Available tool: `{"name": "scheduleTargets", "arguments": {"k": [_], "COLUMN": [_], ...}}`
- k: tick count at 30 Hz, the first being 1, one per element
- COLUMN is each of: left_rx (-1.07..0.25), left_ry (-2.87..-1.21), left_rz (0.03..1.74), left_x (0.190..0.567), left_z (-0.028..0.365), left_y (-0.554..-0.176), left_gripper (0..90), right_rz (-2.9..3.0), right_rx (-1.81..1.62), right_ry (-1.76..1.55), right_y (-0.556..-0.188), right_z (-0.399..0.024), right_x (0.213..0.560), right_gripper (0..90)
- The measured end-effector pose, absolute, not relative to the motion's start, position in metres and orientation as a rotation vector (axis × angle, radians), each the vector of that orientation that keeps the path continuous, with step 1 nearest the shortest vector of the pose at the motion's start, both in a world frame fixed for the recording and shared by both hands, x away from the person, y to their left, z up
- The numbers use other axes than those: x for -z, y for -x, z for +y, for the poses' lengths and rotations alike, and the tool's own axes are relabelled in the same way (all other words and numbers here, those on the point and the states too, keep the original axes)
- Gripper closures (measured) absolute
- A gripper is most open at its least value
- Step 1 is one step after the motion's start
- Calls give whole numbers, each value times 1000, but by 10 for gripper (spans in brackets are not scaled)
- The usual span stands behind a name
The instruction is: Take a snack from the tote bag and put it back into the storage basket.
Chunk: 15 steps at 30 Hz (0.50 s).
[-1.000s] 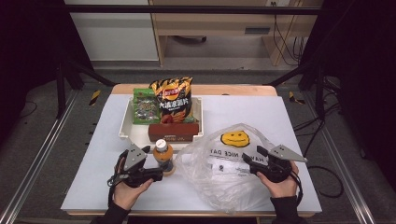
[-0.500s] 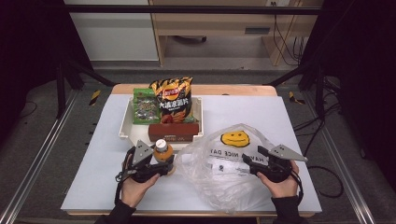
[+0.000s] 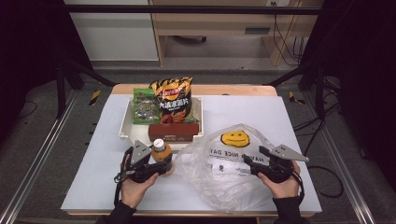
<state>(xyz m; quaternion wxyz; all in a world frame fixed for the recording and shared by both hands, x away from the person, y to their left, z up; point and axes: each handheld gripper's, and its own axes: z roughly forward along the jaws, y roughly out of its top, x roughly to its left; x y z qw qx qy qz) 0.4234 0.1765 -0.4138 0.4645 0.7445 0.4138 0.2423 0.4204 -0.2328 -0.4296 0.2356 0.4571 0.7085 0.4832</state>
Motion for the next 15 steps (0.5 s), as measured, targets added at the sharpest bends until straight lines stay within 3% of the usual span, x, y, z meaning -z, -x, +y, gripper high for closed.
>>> {"name": "scheduleTargets", "arguments": {"k": [15], "left_rx": [-611], "left_ry": [-1770], "left_rz": [1019], "left_x": [383], "left_z": [202], "left_y": [-418], "left_gripper": [309], "right_rz": [1975], "right_rx": [-1291], "right_ry": [-1263], "right_y": [-422], "right_z": [-232], "right_x": [432], "right_gripper": [223]}}
